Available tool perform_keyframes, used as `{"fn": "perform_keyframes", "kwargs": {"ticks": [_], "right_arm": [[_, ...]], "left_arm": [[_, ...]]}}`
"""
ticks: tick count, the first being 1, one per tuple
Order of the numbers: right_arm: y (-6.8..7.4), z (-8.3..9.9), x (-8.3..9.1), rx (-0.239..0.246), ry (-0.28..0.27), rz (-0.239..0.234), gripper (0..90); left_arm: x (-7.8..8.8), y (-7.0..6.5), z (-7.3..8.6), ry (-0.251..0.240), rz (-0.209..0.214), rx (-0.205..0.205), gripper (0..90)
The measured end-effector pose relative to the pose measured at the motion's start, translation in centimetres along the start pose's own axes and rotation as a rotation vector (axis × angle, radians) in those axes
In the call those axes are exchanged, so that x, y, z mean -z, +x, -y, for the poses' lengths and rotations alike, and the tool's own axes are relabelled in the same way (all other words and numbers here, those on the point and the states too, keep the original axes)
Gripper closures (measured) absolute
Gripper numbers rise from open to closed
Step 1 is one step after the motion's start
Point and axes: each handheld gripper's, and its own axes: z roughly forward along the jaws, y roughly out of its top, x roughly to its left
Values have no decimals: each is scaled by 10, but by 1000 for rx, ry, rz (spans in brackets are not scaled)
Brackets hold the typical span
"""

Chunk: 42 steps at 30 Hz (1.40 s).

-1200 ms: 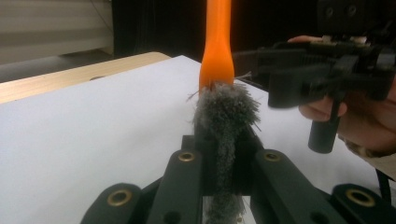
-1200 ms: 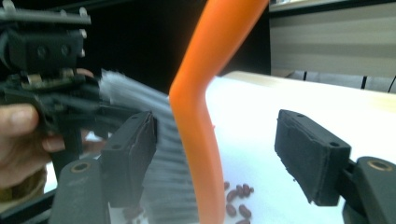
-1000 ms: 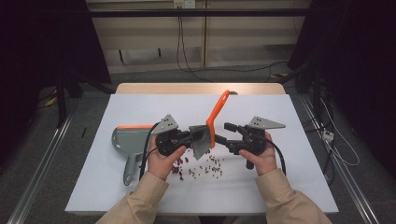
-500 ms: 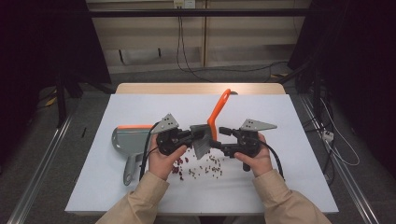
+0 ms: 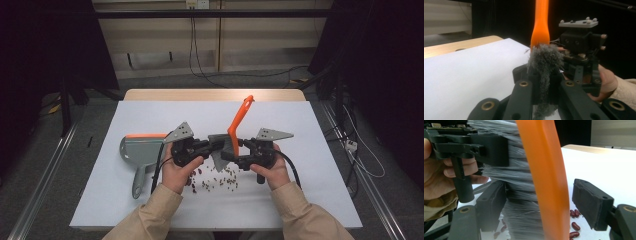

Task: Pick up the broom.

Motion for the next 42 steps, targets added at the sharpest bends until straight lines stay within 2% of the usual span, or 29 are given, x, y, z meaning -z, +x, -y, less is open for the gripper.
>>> {"fn": "perform_keyframes", "kwargs": {"ticks": [3, 6, 9, 12, 14, 16, 20, 24, 26, 30, 32, 42], "right_arm": [[0, 1, -1, -5, 5, -17, 306], [0, 0, 0, -4, 5, -42, 416], [-1, 1, 1, -4, 35, -51, 535], [-1, 1, 2, -11, 47, -61, 622], [-2, 0, 5, -15, 46, -77, 673], [0, -3, 7, -10, 56, -91, 690], [4, -7, 9, -10, 69, -80, 696], [5, -11, 12, -7, 103, -50, 699], [4, -11, 14, -21, 106, -41, 699], [1, -13, 19, -34, 87, -39, 700], [0, -13, 21, -51, 56, -64, 704], [-2, -14, 23, -72, 23, -68, 708]], "left_arm": [[-1, -1, 0, 0, 7, -7, 853], [-1, 0, 0, -11, 16, -3, 854], [1, 1, 0, -20, 16, 4, 856], [2, 1, -1, -27, 15, 1, 857], [3, 3, -1, -39, 23, 14, 856], [5, 5, -2, -42, 22, 20, 853], [6, 8, -1, -42, 29, 35, 831], [7, 12, 0, -19, 1, 27, 785], [8, 14, 0, -16, -12, 25, 776], [10, 15, 0, -3, -34, 0, 807], [10, 16, 1, 2, -33, 6, 813], [6, 15, 6, 20, -49, 0, 843]]}}
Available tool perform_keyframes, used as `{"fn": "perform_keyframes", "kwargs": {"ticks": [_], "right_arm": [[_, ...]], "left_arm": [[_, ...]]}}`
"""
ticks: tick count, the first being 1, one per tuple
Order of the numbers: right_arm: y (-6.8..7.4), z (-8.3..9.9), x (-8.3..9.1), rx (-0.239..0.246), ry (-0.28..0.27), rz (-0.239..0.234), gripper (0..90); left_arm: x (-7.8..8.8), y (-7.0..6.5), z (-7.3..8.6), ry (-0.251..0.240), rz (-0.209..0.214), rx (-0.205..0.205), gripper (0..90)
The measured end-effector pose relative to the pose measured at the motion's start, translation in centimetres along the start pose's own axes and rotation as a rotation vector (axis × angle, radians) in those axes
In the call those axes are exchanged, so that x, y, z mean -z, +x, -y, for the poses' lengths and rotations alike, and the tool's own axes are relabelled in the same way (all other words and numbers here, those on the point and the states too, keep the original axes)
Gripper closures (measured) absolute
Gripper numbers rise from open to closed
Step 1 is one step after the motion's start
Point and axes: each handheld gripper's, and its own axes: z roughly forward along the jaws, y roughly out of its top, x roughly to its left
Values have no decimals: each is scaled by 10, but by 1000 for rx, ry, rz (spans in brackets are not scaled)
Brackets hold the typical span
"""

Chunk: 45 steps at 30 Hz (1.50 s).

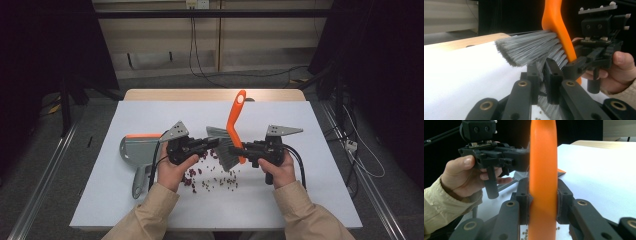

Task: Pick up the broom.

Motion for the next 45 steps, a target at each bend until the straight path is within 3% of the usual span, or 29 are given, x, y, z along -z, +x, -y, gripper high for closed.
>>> {"fn": "perform_keyframes", "kwargs": {"ticks": [3, 9, 17, 21, 24, 27, 31, 36, 43, 45], "right_arm": [[0, 0, 1, -10, -7, 5, 710], [8, -5, -1, 11, 25, 81, 714], [5, -8, 5, 28, 55, 137, 714], [-4, -9, 16, 3, 42, 196, 714], [-6, -12, 22, 36, 77, 286, 714], [-8, -12, 25, 44, 103, 338, 714], [-12, -12, 29, 29, 123, 371, 714], [-14, -12, 33, 45, 174, 406, 713], [-15, -10, 37, 50, 215, 449, 713], [-16, -10, 37, 56, 235, 458, 713]], "left_arm": [[-1, 1, 0, 3, 1, 2, 845], [0, 2, 0, 0, -21, -16, 815], [6, 4, -3, 12, -66, -15, 602], [11, 4, -8, 30, -103, -43, 417], [13, 4, -9, 47, -115, -73, 323], [12, 4, -8, 63, -109, -79, 249], [15, 5, -8, 64, -110, -73, 207], [22, 10, -8, 58, -129, -65, 136], [32, 13, -6, 100, -161, -105, 111], [35, 14, -4, 90, -163, -99, 108]]}}
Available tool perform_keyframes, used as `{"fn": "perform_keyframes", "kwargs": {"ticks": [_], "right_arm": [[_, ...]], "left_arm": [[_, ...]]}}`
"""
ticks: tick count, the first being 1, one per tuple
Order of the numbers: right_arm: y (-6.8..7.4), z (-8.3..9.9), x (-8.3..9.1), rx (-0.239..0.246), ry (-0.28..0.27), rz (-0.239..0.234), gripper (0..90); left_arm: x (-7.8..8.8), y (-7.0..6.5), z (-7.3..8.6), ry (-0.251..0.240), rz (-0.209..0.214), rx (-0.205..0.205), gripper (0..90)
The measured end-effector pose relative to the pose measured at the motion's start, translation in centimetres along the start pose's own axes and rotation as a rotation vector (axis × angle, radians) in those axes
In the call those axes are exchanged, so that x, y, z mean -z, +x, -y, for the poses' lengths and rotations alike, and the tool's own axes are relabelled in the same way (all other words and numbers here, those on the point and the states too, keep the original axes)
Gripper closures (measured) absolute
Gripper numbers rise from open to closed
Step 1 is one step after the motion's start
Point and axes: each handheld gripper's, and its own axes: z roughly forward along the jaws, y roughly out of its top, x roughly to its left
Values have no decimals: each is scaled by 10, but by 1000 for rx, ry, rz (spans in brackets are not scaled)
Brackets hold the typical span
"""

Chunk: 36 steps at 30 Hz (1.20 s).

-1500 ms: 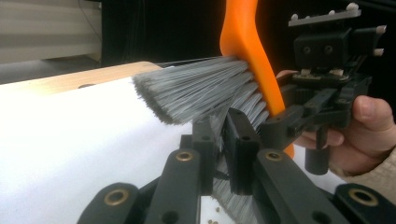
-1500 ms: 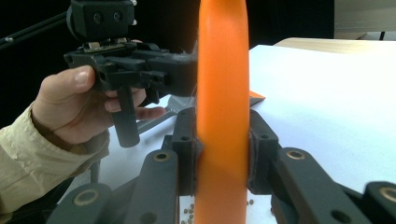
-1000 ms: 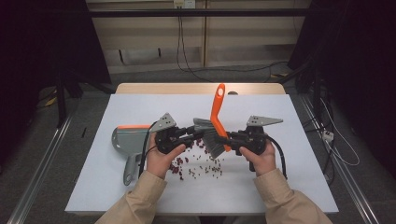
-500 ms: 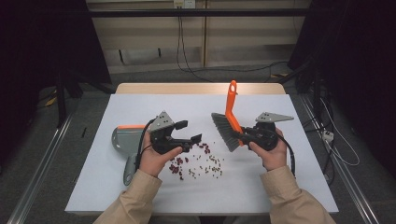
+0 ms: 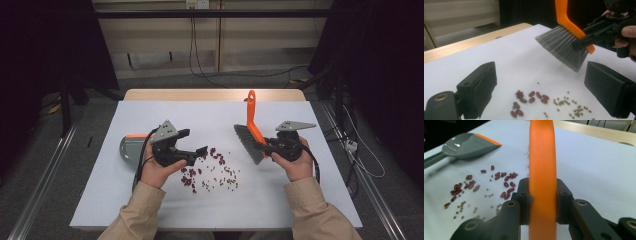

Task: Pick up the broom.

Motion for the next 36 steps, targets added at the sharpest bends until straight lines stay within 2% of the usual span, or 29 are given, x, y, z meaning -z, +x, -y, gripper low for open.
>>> {"fn": "perform_keyframes", "kwargs": {"ticks": [5, 8, 11, 14, 19, 25, 36], "right_arm": [[1, 1, -1, 25, 46, 30, 713], [0, 2, 0, 57, 89, 69, 713], [-4, 4, 1, 58, 117, 98, 713], [-8, 6, 2, 38, 131, 111, 713], [-10, 7, -4, 38, 167, 129, 712], [-3, 6, -15, 50, 149, 122, 711], [6, 8, -42, 75, 135, 112, 701]], "left_arm": [[6, 6, 7, -8, -33, 23, 112], [11, 8, 8, -13, -36, 17, 111], [16, 8, 11, -16, -48, 12, 111], [21, 10, 13, -13, -57, 10, 110], [29, 12, 17, -9, -70, 11, 110], [36, 17, 23, 0, -89, 9, 110], [40, 20, 27, 5, -89, 7, 110]]}}
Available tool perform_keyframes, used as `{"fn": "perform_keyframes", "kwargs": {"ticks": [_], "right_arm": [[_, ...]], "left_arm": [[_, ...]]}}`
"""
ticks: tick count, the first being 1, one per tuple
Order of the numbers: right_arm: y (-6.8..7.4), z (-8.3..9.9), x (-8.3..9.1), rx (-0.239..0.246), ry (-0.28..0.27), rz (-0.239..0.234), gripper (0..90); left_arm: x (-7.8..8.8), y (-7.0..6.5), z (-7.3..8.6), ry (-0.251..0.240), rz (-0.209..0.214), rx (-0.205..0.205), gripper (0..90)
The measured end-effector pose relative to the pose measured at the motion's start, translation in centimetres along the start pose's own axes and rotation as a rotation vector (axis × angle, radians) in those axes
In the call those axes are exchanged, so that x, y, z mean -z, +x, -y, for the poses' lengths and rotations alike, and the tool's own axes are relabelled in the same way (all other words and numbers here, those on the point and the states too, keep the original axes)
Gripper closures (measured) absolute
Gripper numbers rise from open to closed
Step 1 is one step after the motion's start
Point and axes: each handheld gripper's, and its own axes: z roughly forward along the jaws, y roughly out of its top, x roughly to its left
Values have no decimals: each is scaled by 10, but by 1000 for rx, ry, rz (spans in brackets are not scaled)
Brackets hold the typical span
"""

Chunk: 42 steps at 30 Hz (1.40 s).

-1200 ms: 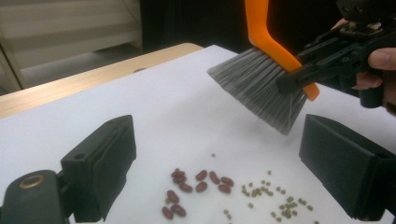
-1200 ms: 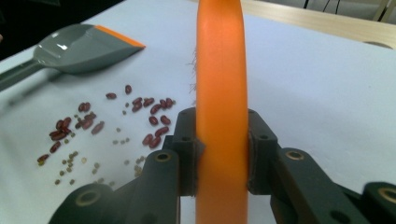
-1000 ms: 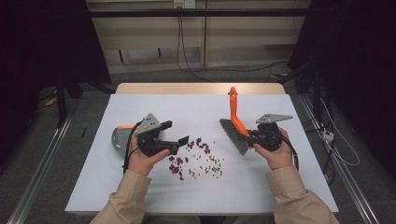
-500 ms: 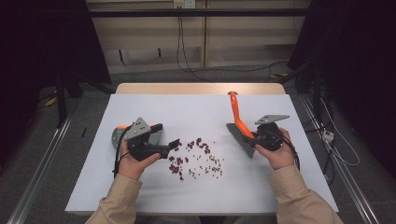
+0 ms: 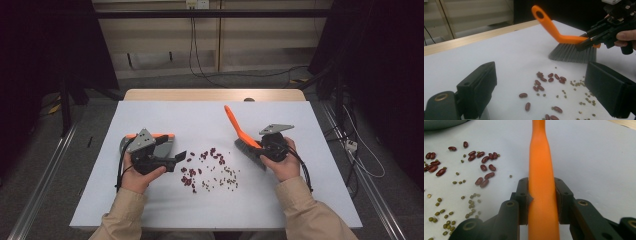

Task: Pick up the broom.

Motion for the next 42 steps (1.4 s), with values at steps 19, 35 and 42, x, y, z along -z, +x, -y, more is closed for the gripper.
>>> {"fn": "perform_keyframes", "kwargs": {"ticks": [19, 35, 42], "right_arm": [[38, -7, -21, 37, -55, 72, 706], [57, -8, -27, 88, -55, 69, 701], [62, -7, -26, 106, -53, 60, 701]], "left_arm": [[13, 8, 4, -7, -8, -7, 71], [36, 25, 25, 21, -44, -1, 54], [39, 27, 29, 32, -41, -4, 54]]}}
